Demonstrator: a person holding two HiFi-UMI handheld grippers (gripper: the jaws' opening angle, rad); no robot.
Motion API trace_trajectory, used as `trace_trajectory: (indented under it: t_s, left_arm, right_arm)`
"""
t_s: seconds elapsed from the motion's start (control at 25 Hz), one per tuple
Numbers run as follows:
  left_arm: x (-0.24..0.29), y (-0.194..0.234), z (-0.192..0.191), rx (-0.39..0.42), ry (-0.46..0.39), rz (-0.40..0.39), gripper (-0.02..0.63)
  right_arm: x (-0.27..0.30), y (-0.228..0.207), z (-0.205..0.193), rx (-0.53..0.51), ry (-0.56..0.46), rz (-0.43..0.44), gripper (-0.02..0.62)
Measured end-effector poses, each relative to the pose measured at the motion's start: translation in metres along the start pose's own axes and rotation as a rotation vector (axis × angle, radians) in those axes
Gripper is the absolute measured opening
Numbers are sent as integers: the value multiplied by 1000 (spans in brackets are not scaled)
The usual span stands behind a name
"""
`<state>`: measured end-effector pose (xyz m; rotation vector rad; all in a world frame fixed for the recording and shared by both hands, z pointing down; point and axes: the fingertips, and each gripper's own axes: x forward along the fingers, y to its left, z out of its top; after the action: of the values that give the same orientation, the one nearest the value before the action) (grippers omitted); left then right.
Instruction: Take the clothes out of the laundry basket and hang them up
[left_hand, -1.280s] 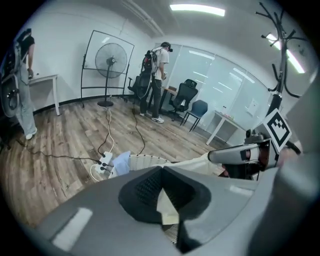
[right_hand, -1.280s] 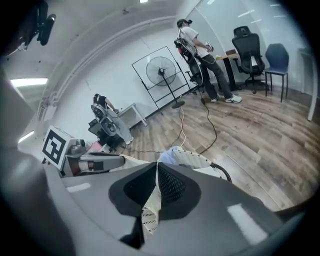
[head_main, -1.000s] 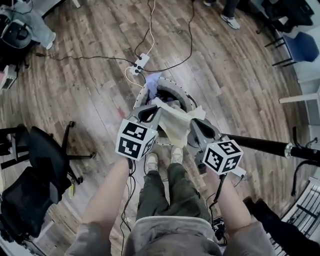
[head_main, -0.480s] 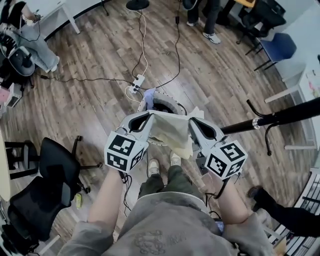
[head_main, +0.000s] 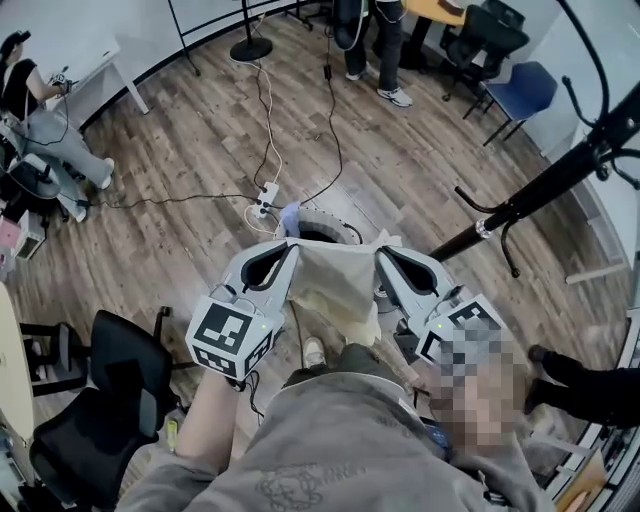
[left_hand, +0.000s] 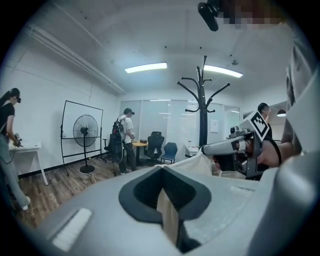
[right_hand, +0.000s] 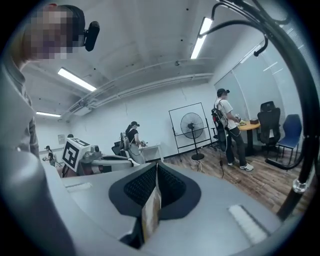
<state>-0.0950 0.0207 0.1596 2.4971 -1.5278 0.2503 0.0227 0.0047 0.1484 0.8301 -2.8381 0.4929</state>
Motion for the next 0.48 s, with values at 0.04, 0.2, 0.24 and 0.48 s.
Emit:
trace_trajectory:
  t_s: [0.04, 0.2, 0.24, 0.48]
  left_arm:
    - [-2, -4, 4, 4, -4, -16, 2]
    - [3, -21, 15, 22, -22, -68, 2]
    - [8, -26, 17, 34, -25, -85, 2]
    - [46, -68, 40, 108, -55, -225, 2]
  right_arm:
    - [-4, 1, 1, 2, -10, -8, 29]
    - [-23, -2, 5, 8, -35, -56, 29]
    - [-29, -5, 6, 7, -41, -76, 29]
    - [-81, -26, 17, -1, -93, -206, 29]
